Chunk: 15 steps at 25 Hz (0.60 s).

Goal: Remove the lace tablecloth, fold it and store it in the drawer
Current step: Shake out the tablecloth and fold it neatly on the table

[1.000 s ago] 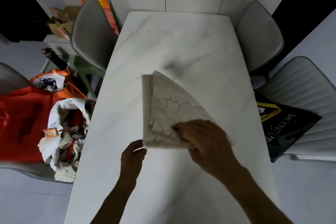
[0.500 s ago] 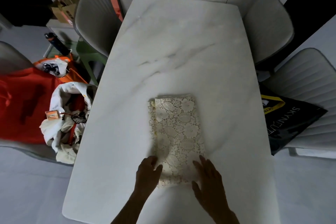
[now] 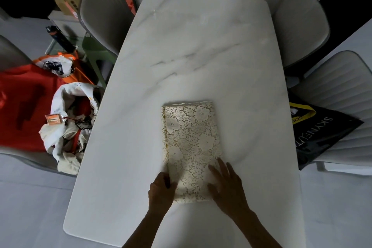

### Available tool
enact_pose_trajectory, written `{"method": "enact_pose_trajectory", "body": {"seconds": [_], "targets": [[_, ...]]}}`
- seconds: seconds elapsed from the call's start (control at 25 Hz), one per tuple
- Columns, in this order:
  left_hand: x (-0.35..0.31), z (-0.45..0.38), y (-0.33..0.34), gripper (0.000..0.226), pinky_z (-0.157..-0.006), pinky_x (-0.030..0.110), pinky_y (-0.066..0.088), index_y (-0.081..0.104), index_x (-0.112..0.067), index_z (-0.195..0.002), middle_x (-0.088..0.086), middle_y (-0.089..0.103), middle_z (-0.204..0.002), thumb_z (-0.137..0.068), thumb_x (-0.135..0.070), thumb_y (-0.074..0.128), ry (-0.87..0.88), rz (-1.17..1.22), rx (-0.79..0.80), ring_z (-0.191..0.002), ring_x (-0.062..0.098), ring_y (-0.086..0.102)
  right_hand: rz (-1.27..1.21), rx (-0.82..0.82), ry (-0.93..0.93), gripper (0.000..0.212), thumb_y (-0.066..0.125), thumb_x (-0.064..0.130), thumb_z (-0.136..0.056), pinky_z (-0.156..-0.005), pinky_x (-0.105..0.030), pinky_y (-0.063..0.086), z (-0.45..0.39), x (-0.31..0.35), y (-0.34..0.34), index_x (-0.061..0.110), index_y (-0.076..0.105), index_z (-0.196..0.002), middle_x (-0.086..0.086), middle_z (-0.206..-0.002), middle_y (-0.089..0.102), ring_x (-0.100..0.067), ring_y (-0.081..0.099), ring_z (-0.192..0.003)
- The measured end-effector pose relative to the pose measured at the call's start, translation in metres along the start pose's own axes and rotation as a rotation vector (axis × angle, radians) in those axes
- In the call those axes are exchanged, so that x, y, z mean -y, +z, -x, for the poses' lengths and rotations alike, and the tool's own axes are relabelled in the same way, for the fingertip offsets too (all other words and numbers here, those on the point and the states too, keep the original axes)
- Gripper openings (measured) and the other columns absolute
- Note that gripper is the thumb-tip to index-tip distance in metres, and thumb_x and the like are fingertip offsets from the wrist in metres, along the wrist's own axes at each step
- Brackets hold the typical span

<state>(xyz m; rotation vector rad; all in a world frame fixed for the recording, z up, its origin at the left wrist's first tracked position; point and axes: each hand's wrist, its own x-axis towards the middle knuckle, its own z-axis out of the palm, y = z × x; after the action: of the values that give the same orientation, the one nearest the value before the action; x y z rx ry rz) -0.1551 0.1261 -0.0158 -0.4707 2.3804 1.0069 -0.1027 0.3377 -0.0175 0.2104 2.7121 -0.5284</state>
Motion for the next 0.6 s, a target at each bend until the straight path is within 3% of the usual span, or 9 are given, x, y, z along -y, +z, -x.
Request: {"method": "enact_pose_trajectory", "body": {"seconds": [0.12, 0.2, 0.28, 0.4, 0.48, 0.6], "targets": [[0.006, -0.009, 0.004, 0.017, -0.058, 0.025, 0.043, 0.056, -0.02, -0.096, -0.005, 0.064, -0.075, -0.085, -0.022, 0.068, 0.021, -0.039, 0.021, -0.069, 0.018, 0.061, 0.061, -0.216, -0.042, 0.059, 0.038, 0.041, -0.096, -0.113, -0.047, 0.031, -0.041, 0.025, -0.007, 0.024, 0.029, -0.153, -0.009, -0.163, 0.018, -0.034, 0.02, -0.148], [0.01, -0.011, 0.008, 0.018, -0.059, 0.024, 0.049, 0.055, -0.024, -0.098, -0.009, 0.065, -0.078, -0.085, -0.023, 0.068, 0.045, -0.058, 0.005, -0.07, 0.013, 0.062, 0.114, -0.169, -0.065, 0.059, 0.032, 0.04, -0.099, -0.118, -0.05, 0.025, -0.063, 0.034, -0.003, 0.023, 0.022, -0.155, -0.01, -0.164, 0.01, -0.035, 0.013, -0.15], [0.011, -0.015, 0.007, 0.029, -0.068, 0.029, 0.055, 0.057, -0.025, -0.105, -0.008, 0.065, -0.093, -0.082, -0.009, 0.066, 0.173, -0.123, -0.129, -0.083, 0.016, 0.062, 0.152, -0.098, -0.049, 0.061, 0.031, 0.042, -0.099, -0.119, -0.054, 0.021, -0.072, 0.037, 0.008, 0.022, 0.019, -0.155, -0.01, -0.163, 0.006, -0.038, 0.01, -0.149], [-0.019, -0.041, 0.003, 0.05, -0.085, 0.037, 0.054, 0.062, -0.014, -0.113, 0.003, 0.064, -0.115, -0.07, 0.011, 0.065, 0.493, -0.207, -0.27, -0.103, 0.026, 0.059, 0.231, -0.04, -0.022, 0.063, 0.047, 0.042, -0.089, -0.106, -0.058, 0.041, -0.079, 0.037, 0.008, 0.019, 0.041, -0.147, -0.016, -0.155, 0.037, -0.044, 0.038, -0.139], [-0.051, -0.073, -0.002, 0.045, -0.096, 0.044, 0.051, 0.064, -0.007, -0.118, 0.012, 0.063, -0.125, -0.075, 0.008, 0.066, 0.682, -0.282, -0.261, -0.117, 0.034, 0.058, 0.215, -0.078, -0.03, 0.053, 0.059, 0.035, -0.082, -0.095, -0.054, 0.049, -0.103, 0.037, -0.007, 0.014, 0.056, -0.131, -0.016, -0.139, 0.055, -0.041, 0.054, -0.125], [-0.085, -0.133, -0.007, 0.048, -0.113, 0.052, 0.036, 0.05, 0.0, -0.139, 0.021, 0.044, -0.15, -0.092, -0.012, 0.058, 0.776, -0.473, -0.171, -0.141, 0.04, 0.037, 0.182, -0.239, -0.061, 0.051, 0.052, 0.025, -0.091, -0.108, -0.051, 0.04, -0.164, 0.037, -0.029, 0.012, 0.048, -0.14, -0.016, -0.15, 0.044, -0.037, 0.04, -0.139]]}}
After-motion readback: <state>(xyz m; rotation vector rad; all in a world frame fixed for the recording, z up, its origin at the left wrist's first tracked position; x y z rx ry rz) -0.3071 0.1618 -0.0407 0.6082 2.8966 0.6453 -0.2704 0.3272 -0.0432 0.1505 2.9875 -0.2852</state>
